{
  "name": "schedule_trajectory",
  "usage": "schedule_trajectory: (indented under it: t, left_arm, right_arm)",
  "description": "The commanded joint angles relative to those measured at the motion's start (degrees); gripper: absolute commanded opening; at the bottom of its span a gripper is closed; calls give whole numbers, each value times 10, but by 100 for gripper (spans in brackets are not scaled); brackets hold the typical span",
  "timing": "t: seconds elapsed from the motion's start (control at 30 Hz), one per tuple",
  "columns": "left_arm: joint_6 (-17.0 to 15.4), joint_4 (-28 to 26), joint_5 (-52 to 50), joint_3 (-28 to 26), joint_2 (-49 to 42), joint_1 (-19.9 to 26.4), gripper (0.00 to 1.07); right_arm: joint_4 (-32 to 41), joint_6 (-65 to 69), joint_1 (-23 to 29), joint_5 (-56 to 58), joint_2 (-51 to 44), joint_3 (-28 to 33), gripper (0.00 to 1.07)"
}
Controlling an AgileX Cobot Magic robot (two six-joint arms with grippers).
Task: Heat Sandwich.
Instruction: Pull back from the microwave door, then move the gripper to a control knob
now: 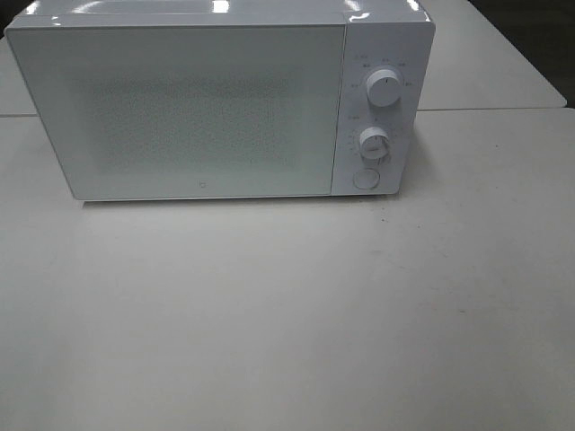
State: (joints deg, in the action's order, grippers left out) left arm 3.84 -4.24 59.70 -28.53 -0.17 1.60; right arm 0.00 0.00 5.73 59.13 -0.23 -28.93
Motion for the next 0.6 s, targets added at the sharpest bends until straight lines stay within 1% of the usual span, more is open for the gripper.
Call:
schedule_trajectory:
  t: [0.03,0.2,0.6]
  left_arm:
    - [-3,-6,-3,1,-17,1,103]
    - [-3,-6,-3,1,-17,1,103]
    - [-3,-6,-3,1,-17,1,103]
  right_arm:
    - [3,0,-3,-1,-15,1,76]
    - [3,0,-3,-1,9,1,76]
    - [6,0,-3,-29,113,-14,76]
